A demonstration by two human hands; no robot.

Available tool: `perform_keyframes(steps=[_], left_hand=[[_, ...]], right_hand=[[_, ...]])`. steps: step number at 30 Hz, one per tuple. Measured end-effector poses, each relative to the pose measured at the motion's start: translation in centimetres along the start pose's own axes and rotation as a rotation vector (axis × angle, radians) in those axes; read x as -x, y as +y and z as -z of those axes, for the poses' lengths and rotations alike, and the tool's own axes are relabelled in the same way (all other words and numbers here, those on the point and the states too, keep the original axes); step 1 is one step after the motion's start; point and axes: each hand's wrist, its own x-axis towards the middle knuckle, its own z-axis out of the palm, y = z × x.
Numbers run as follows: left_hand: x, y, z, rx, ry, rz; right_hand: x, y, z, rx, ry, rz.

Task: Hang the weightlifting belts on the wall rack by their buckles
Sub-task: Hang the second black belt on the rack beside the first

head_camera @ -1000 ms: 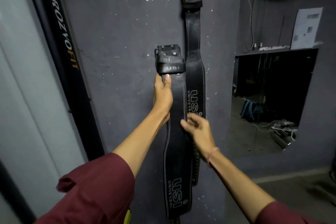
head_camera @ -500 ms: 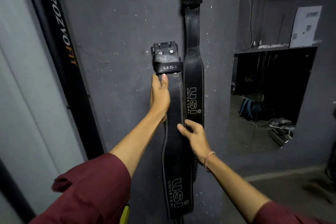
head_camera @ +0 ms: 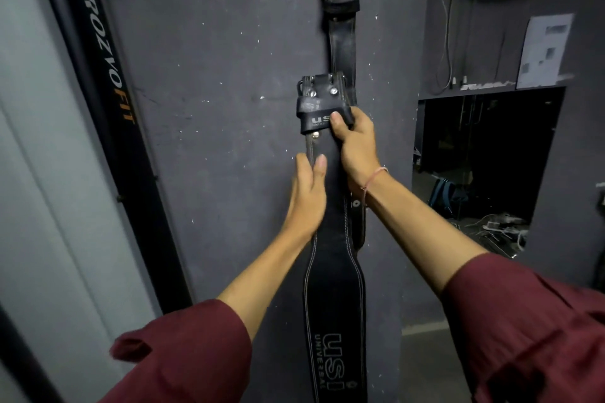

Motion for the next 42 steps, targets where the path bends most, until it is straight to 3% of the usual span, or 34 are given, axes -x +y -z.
perform_keyframes(steps=[3,9,17,26,30,36,42], left_hand=[[4.6,-3.1,-0.5,-0.133,-0.111,0.197],[6.1,-4.0,-1.5,-0.074,-0.133,0.278],[1.5,0.2,-1.8,0.175,0.056,0.015],[-3.2,3.5,0.1,0.496,0.009,0.117],[-4.9,4.5,-0.3,0.395,0.130,0.157],[-4.9,3.3,-0.4,0.273,0.271,0.048],[-3.6,1.6,0.0,0.232,0.283,-0.003]], right_hand=[[-1.1,-0.5,0.6,-0.045,0.115,-0.057],[0.1,0.9,1.5,0.037,0.077,-0.039],[1.5,0.6,2.1,0.032,0.025,0.025],[3.9,1.4,3.2,-0.004,-0.050,-0.023],[5.1,2.0,3.2,0.001,-0.087,-0.057],[8.0,4.0,4.4,0.106,-0.171,-0.152],[11.2,6.2,5.4,0.245,-0.279,-0.349]])
